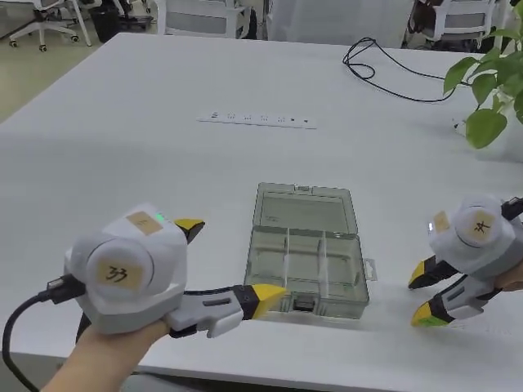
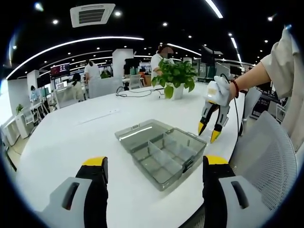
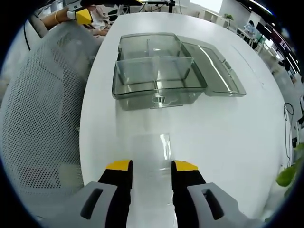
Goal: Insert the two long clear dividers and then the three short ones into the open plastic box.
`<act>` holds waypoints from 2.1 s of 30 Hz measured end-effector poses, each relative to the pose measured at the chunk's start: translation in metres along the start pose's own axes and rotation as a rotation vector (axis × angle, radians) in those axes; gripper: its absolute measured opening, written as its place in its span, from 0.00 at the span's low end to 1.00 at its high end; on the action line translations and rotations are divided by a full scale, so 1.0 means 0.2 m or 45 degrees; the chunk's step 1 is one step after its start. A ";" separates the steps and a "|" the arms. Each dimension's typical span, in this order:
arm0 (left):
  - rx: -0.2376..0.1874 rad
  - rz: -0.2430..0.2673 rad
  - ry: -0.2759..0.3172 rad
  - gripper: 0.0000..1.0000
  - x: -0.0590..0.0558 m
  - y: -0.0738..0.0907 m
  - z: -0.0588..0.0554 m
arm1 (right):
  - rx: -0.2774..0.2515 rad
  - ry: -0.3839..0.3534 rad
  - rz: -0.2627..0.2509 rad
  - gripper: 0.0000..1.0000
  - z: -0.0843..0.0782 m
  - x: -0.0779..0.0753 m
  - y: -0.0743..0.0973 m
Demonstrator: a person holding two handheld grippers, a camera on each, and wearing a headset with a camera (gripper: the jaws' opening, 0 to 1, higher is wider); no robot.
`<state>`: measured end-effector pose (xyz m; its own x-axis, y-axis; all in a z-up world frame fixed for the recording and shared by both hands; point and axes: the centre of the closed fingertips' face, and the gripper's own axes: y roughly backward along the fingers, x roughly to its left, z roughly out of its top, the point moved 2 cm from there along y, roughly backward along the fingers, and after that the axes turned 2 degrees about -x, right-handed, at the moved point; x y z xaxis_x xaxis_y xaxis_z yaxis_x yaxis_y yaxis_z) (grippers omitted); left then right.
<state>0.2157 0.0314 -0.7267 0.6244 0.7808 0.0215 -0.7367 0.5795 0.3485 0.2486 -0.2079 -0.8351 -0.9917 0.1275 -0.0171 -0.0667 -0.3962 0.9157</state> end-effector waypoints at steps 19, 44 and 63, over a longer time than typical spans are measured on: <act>0.029 -0.046 0.008 0.78 -0.03 0.00 -0.01 | -0.078 0.017 -0.206 0.32 0.04 -0.05 0.08; -0.060 -0.238 0.318 0.45 -0.22 -0.03 0.07 | -0.402 0.287 -0.462 0.32 0.55 0.08 0.34; -0.126 -0.315 0.397 0.23 -0.27 -0.05 0.14 | -0.575 0.426 -0.494 0.32 0.82 0.22 0.35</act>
<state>0.1975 -0.0227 -0.7062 0.6883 0.6395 -0.3424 -0.6049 0.7665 0.2156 0.2186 -0.0811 -0.7056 -0.8623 0.0778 -0.5003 -0.3918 -0.7285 0.5619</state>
